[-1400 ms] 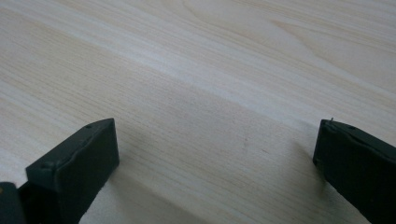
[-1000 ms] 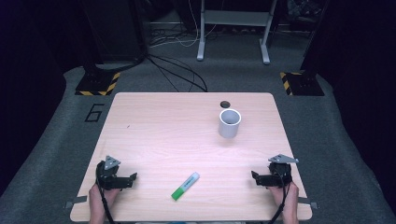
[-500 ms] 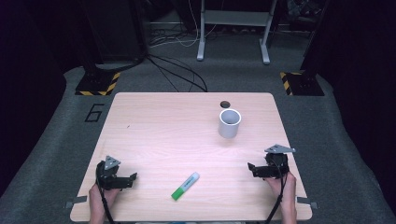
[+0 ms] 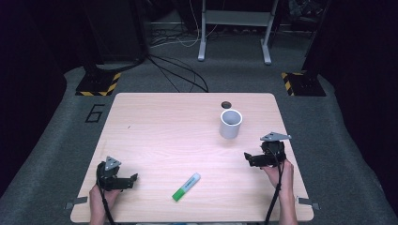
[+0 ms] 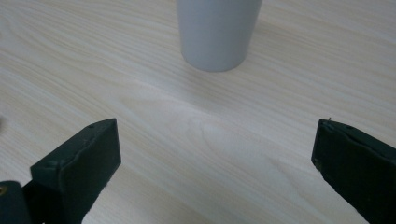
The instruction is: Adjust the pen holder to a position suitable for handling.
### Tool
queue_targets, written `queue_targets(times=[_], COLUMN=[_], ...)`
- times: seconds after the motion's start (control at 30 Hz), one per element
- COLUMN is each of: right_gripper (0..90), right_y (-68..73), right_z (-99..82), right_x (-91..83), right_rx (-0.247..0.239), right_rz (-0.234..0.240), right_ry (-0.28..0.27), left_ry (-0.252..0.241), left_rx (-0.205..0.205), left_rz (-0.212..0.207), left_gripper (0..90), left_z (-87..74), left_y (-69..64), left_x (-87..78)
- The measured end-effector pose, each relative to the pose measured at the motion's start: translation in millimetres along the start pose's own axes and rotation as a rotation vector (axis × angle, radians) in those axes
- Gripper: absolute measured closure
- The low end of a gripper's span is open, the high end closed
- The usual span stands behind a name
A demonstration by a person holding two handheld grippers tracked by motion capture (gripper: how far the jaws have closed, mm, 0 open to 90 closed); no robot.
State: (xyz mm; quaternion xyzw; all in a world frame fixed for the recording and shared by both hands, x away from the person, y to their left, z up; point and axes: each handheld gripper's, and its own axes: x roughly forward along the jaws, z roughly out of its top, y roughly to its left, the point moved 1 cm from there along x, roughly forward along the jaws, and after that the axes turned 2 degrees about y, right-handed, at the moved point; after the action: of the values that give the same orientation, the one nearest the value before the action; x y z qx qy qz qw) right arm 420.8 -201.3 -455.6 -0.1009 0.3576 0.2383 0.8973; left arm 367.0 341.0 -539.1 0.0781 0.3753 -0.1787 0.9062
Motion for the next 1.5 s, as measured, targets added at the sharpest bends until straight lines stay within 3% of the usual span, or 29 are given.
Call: queue_targets(times=[0.6, 0.63, 0.8, 0.87, 0.97, 1.27, 1.5], right_gripper=[0.4, 0.4, 0.3, 0.3, 0.3, 0.0, 0.0], right_y=[-4.4, -5.9, -6.3, -7.7, -6.5, -9.3, -10.3], right_z=[45.2, 46.2, 53.0, 57.0, 62.2, 77.4, 86.3], right_x=[18.1, 19.0, 25.0, 30.2, 34.6, 48.8, 61.7], right_rx=[-0.006, -0.020, 0.004, -0.017, 0.006, -0.003, 0.018], right_rz=[0.032, 0.037, 0.045, 0.043, 0.050, 0.052, 0.057], right_ry=[0.018, 0.024, 0.029, 0.031, 0.042, 0.058, 0.069], left_ry=[0.000, 0.000, 0.000, 0.000, 0.000, 0.003, 0.008], left_rx=[0.001, 0.000, 0.000, 0.001, 0.001, 0.003, 0.010], left_rz=[0.000, 0.000, 0.000, 0.000, 0.000, -0.002, -0.004], left_gripper=[0.5, 0.5, 0.5, 0.5, 0.5, 0.5, 0.5], left_z=[0.0, 0.0, 0.1, 0.1, 0.1, 0.2, 0.4], left_y=[-0.2, -0.2, -0.2, -0.2, -0.2, -0.4, -0.2], left_x=[0.0, 0.0, 0.0, 0.0, 0.0, -0.1, -0.4])
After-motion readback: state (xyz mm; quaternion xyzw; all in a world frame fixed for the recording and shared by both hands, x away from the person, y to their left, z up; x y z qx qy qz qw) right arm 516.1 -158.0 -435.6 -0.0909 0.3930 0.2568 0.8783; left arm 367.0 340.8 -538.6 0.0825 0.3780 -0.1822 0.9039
